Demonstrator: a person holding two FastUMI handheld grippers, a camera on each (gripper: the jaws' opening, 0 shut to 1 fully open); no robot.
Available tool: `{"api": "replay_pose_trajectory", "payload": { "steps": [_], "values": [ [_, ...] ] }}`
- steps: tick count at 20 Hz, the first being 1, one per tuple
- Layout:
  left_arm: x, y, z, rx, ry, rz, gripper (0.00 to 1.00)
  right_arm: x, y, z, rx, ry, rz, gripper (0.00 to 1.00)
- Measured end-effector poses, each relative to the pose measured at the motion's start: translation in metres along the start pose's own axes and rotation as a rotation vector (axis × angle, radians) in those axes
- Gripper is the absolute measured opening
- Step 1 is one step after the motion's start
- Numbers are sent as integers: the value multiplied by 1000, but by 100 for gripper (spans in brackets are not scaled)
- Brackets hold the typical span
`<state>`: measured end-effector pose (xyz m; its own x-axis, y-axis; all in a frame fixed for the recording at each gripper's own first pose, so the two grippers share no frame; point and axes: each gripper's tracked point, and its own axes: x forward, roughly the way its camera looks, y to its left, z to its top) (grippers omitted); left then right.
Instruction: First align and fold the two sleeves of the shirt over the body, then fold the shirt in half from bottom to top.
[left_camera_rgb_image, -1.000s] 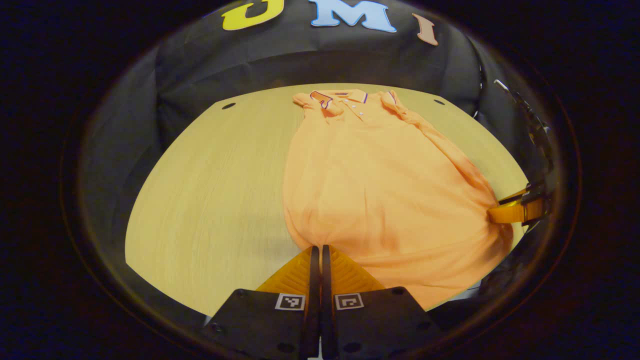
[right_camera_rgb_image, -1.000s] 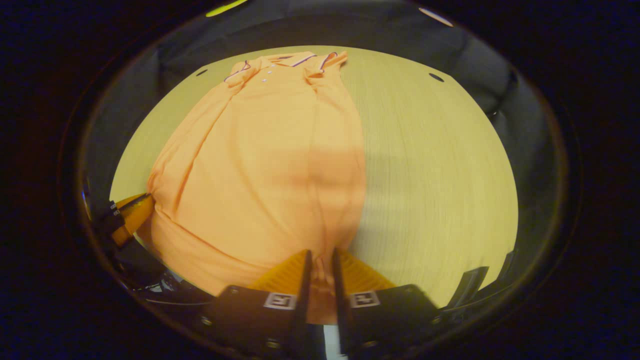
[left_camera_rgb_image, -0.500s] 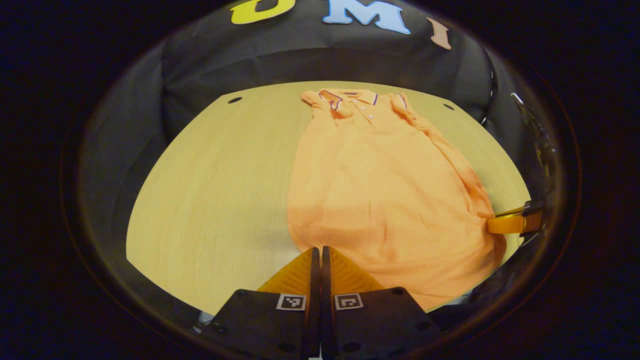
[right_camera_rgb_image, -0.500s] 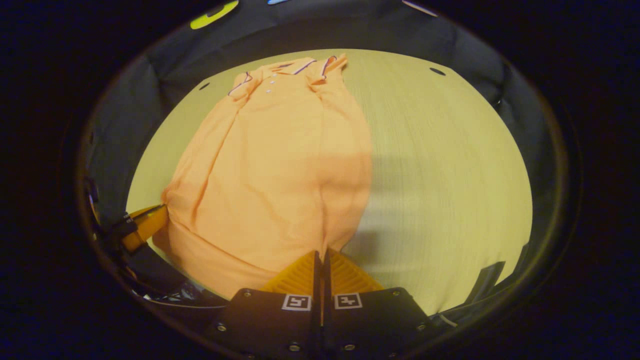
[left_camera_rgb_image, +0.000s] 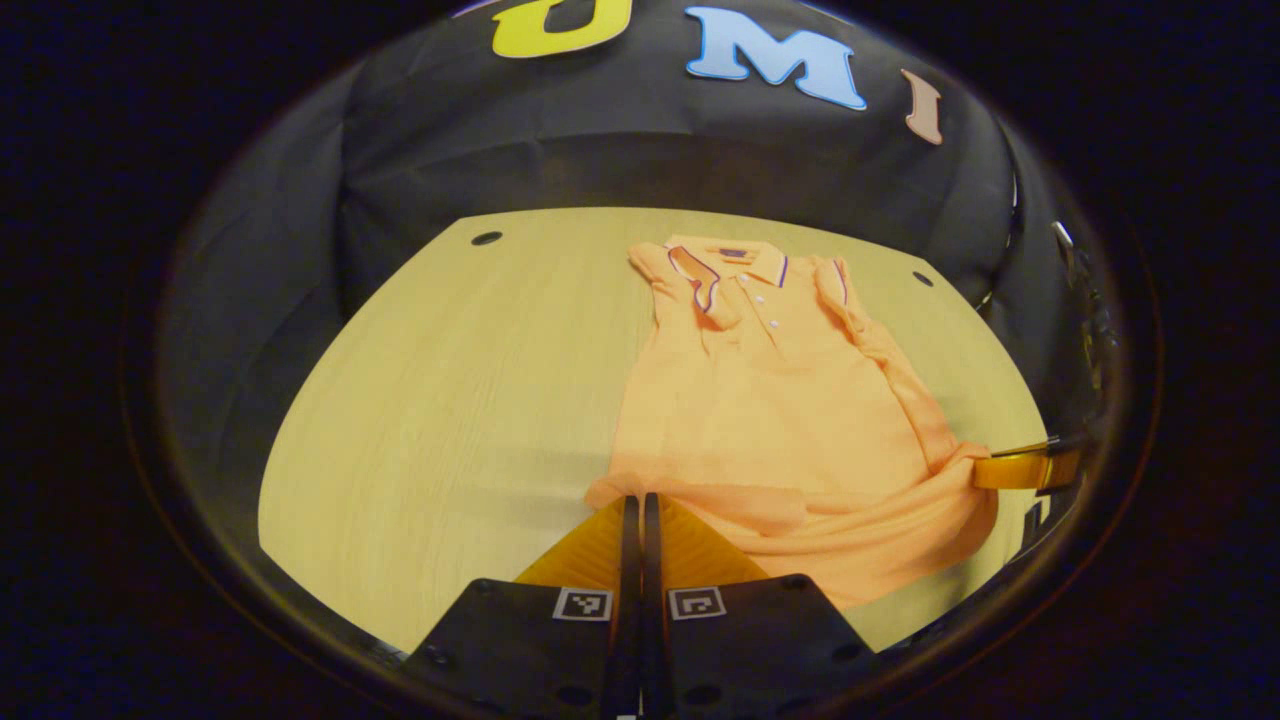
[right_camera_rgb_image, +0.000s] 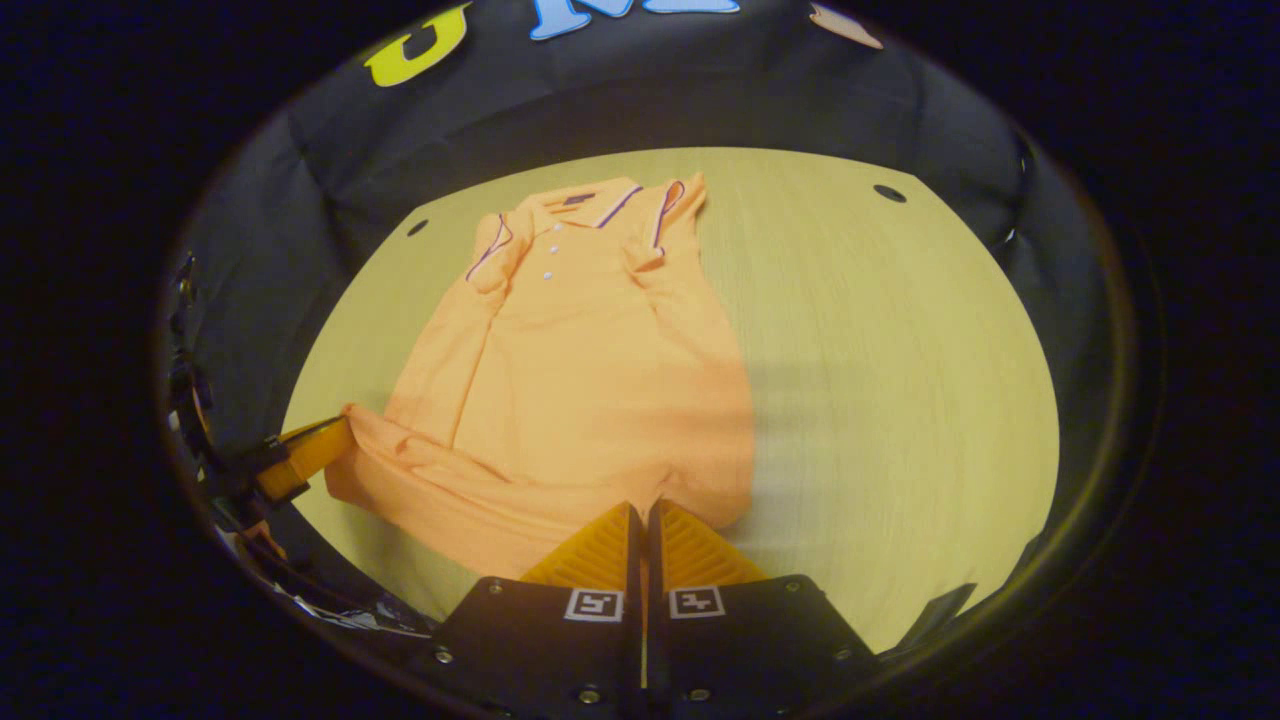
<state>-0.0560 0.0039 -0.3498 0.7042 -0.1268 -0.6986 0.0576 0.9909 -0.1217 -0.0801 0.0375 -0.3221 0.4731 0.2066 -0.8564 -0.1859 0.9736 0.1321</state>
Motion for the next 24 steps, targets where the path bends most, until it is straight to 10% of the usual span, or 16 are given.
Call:
{"api": "replay_pose_trajectory", "payload": {
  "steps": [24],
  "values": [
    [218,7,318,17,-248,-64,6,140,-29,345,-17,-331,-4,2]
  ]
}}
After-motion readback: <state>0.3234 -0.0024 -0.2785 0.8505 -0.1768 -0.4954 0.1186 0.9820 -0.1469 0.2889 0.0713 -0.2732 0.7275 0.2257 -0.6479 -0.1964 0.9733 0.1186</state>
